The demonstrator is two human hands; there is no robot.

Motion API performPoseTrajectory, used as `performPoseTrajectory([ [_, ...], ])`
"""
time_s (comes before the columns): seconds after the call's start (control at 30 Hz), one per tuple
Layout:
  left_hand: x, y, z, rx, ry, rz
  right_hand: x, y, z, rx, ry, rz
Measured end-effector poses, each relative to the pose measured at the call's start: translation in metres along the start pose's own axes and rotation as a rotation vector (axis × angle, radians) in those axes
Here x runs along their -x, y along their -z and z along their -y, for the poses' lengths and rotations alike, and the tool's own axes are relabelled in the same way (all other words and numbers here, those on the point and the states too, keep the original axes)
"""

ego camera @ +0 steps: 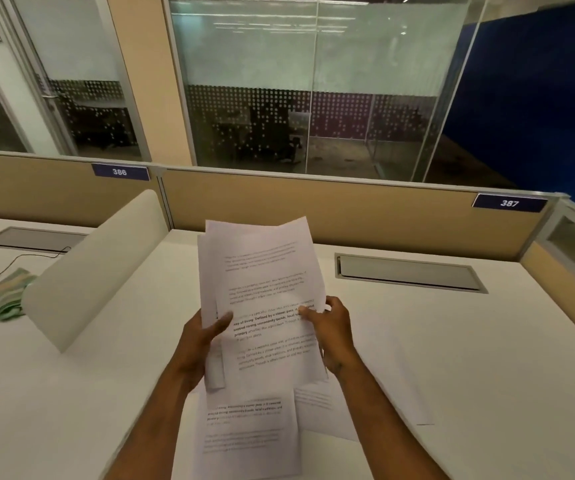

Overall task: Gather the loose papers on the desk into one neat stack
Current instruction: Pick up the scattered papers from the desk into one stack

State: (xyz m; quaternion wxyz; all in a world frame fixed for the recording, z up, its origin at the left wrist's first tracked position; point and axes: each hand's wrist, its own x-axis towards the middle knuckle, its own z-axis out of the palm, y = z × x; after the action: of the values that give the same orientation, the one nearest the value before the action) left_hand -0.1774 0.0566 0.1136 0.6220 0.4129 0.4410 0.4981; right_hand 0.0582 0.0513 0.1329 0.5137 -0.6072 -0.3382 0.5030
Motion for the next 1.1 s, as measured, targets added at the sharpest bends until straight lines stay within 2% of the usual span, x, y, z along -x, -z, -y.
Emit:
performPoseTrajectory([
  [0.1,-0.002,0.004,0.009,-0.070,-0.021,-0.095,-0.011,0.015,-0.008,0.033,-0.038,0.011],
  [0.17,0.002,0.007,0.011,-0.054,-0.026,-0.113,-0.022,0.045,-0.027,0.144,-0.050,-0.132],
  [0.27,0.006,0.014,0.012,-0.025,-0.006,-0.109,-0.034,0.107,-0.079,0.675,-0.223,-0.388],
  [0.3,0.007,0.015,0.012,-0.016,-0.004,-0.108,-0.035,0.126,-0.098,0.855,-0.326,-0.415],
  [0.37,0.008,0.016,0.013,0.010,0.001,-0.115,-0.033,0.153,-0.123,1.036,-0.491,-0.425],
  [0.5,0.012,0.015,0.013,0.011,0.006,-0.156,-0.036,0.174,-0.142,1.035,-0.588,-0.427],
  [0.67,0.015,0.029,0.012,0.022,0.037,-0.199,-0.041,0.197,-0.142,0.645,-0.686,-0.469],
  [0.73,0.014,0.036,0.007,0.017,0.040,-0.197,-0.036,0.203,-0.122,0.543,-0.570,-0.507],
  [0.8,0.015,0.040,0.002,0.032,0.039,-0.194,-0.026,0.201,-0.086,0.571,-0.339,-0.617],
  [0.9,0.012,0.045,-0.008,0.036,0.029,-0.181,-0.006,0.186,-0.038,0.807,0.127,-0.806],
  [0.97,0.010,0.047,-0.010,0.037,0.022,-0.180,0.007,0.175,-0.029,1.045,0.429,-0.835],
  [1.03,0.008,0.047,-0.011,0.035,0.024,-0.177,0.015,0.162,-0.042,1.226,0.564,-0.776],
  [1.1,0.007,0.047,-0.010,0.033,0.025,-0.171,0.018,0.149,-0.074,1.317,0.555,-0.685],
])
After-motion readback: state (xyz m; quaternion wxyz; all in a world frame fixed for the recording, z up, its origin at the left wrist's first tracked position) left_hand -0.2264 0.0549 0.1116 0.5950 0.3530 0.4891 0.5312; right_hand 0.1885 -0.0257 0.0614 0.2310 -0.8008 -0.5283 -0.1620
